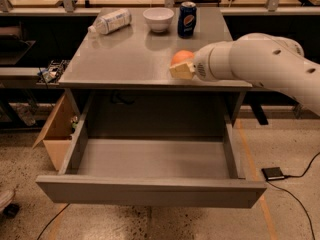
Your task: Pick orange from top drawer and place on counter
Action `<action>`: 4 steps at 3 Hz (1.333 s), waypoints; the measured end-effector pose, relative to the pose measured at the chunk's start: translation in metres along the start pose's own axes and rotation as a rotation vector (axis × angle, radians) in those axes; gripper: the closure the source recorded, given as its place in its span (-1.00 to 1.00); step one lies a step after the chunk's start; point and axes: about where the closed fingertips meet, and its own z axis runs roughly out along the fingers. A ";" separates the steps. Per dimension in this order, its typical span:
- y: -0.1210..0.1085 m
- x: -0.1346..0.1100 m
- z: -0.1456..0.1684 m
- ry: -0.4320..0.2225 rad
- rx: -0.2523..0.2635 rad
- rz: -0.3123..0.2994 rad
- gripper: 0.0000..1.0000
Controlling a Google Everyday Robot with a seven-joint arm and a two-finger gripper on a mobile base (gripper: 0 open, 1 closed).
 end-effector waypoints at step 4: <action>-0.019 -0.009 0.088 0.039 -0.053 0.017 0.65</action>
Offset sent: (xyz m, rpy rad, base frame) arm 0.0946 0.0270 -0.0369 0.0051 0.0668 0.0333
